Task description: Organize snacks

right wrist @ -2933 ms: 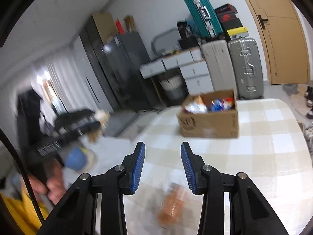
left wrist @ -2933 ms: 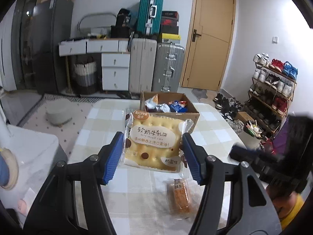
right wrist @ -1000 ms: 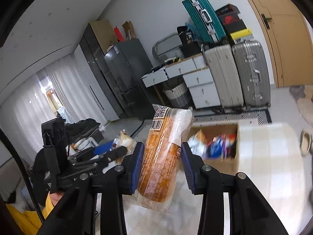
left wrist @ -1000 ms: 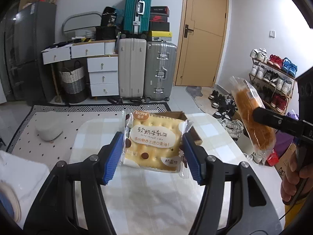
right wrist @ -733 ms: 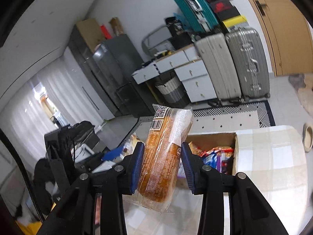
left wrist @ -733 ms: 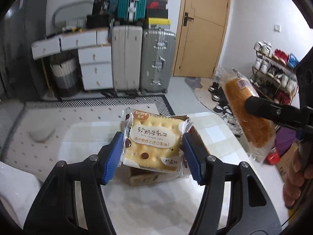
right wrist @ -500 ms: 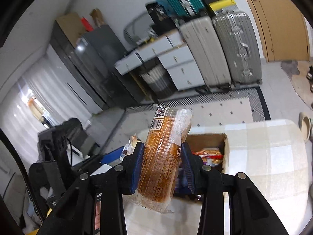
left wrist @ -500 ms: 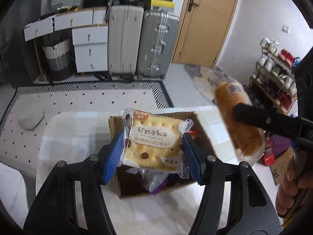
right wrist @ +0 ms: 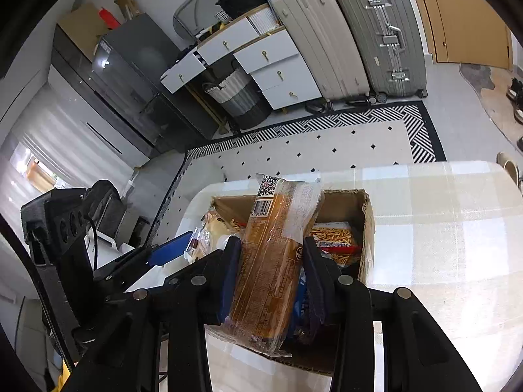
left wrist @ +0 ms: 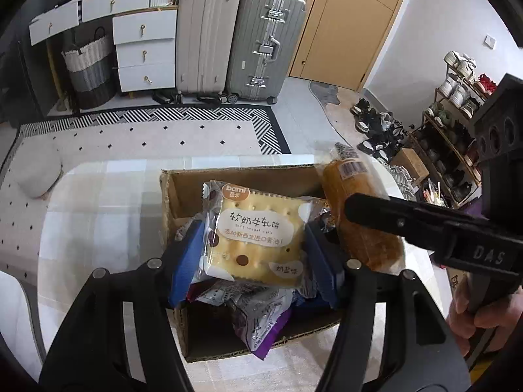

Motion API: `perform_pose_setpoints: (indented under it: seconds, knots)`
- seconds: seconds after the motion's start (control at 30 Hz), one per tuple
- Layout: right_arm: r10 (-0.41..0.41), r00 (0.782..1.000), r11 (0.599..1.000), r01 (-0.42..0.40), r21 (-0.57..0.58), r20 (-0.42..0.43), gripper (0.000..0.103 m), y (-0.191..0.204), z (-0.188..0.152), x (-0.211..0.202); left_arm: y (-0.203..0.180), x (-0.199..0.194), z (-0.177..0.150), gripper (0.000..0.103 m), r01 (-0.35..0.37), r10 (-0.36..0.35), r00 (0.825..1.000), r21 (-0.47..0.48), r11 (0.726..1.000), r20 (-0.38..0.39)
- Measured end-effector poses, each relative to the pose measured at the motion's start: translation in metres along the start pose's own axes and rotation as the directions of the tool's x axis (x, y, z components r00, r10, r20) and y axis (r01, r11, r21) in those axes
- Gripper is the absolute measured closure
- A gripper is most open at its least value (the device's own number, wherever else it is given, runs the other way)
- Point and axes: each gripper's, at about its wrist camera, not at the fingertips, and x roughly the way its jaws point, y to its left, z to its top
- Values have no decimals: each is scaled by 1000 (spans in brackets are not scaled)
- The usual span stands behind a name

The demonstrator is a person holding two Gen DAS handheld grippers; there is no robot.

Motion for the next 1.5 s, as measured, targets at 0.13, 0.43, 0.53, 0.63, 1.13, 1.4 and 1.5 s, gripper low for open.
perform_pose_setpoints:
  seconds: [0.13, 0.43, 0.53, 0.63, 1.13, 1.4, 1.5]
  knots:
    - [-13, 1000, 1000, 13, 7, -13, 65, -6, -1, 7, 1, 6, -2, 40, -6, 6, 1000, 5, 1000, 6]
    - [-32, 998, 999, 32, -3, -47, 64, -6, 0, 20, 17, -23, -15, 38, -12, 13, 999, -19, 1000, 41]
    - [-46, 997, 999, 46, -7, -55, 63, -6, -1, 24, 21, -37, -16, 38, -30, 31, 998, -20, 999, 51]
    - [-49, 998, 999, 48, -16, -45, 61, -5, -1, 23, 24, -50, -21, 38, -33, 34, 997, -21, 999, 65]
    - [-36, 949, 963, 117, -242, 313, 47, 61, -59, -103, -13, -190, -98, 21, -126, 121, 950, -3, 992, 287]
    - [77, 839, 930, 134, -342, 539, 5, 107, -172, -198, -46, -280, -181, 4, -144, 131, 903, 2, 990, 408]
    - [90, 825, 931, 130, -342, 558, 5, 119, -208, -222, -53, -312, -211, 1, -133, 123, 890, -9, 991, 438]
